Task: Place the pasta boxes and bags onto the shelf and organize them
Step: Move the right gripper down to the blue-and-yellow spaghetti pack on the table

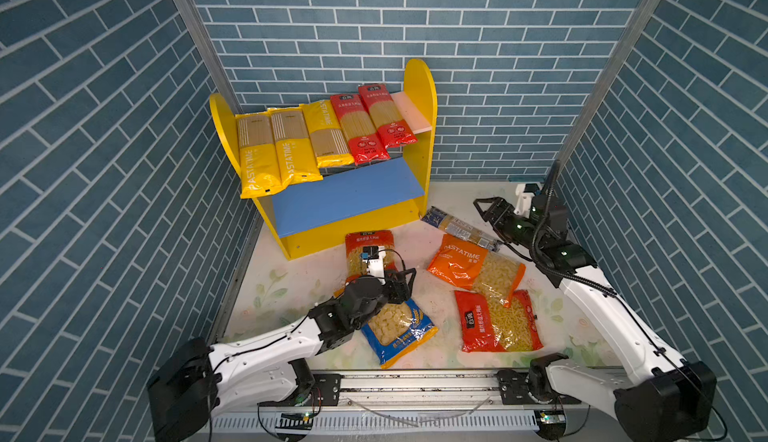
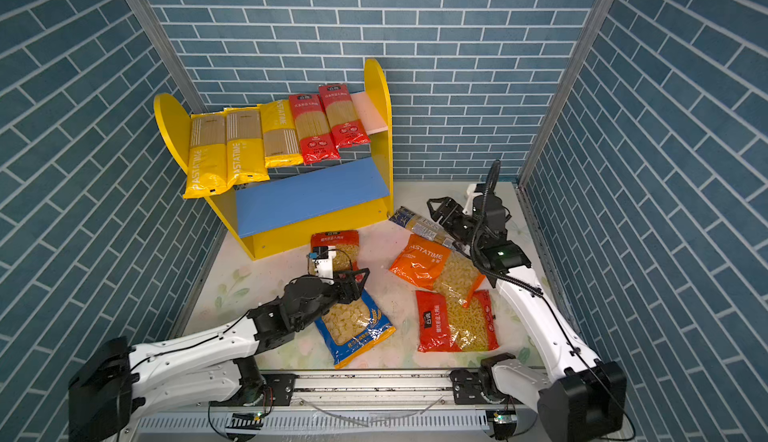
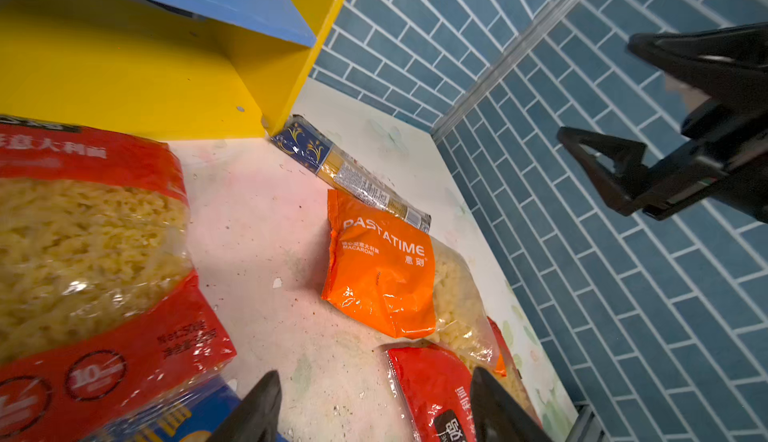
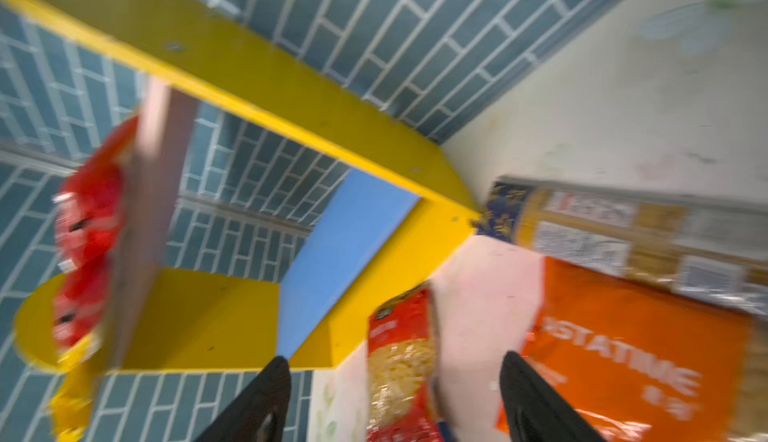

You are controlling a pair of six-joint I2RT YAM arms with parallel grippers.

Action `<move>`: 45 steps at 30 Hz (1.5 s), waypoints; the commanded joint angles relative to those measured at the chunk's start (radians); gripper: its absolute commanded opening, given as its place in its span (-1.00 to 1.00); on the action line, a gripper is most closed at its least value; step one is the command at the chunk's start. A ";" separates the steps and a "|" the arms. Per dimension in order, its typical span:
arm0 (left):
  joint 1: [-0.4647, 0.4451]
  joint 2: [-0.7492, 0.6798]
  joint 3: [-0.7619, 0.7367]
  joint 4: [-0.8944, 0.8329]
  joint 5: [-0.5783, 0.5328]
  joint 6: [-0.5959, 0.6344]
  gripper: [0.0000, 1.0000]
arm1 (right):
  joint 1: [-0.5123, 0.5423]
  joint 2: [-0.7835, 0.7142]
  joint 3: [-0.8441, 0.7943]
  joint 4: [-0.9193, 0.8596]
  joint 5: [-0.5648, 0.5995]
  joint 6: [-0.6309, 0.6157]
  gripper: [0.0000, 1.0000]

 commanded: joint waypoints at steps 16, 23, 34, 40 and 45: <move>-0.072 0.308 0.125 0.160 0.106 0.009 0.44 | -0.303 0.462 -0.057 0.066 -0.052 -0.176 0.63; -0.071 0.306 0.121 0.157 0.099 0.009 0.44 | -0.306 0.585 -0.065 0.180 -0.185 -0.140 0.65; -0.072 0.306 0.123 0.163 0.097 0.009 0.44 | -0.306 0.701 -0.076 0.327 -0.381 -0.075 0.34; -0.070 0.299 0.124 0.158 0.092 0.012 0.44 | -0.304 0.694 -0.077 0.364 -0.409 -0.071 -0.05; -0.060 0.261 0.104 0.144 0.075 0.017 0.44 | -0.303 0.639 -0.110 0.465 -0.423 -0.044 -0.59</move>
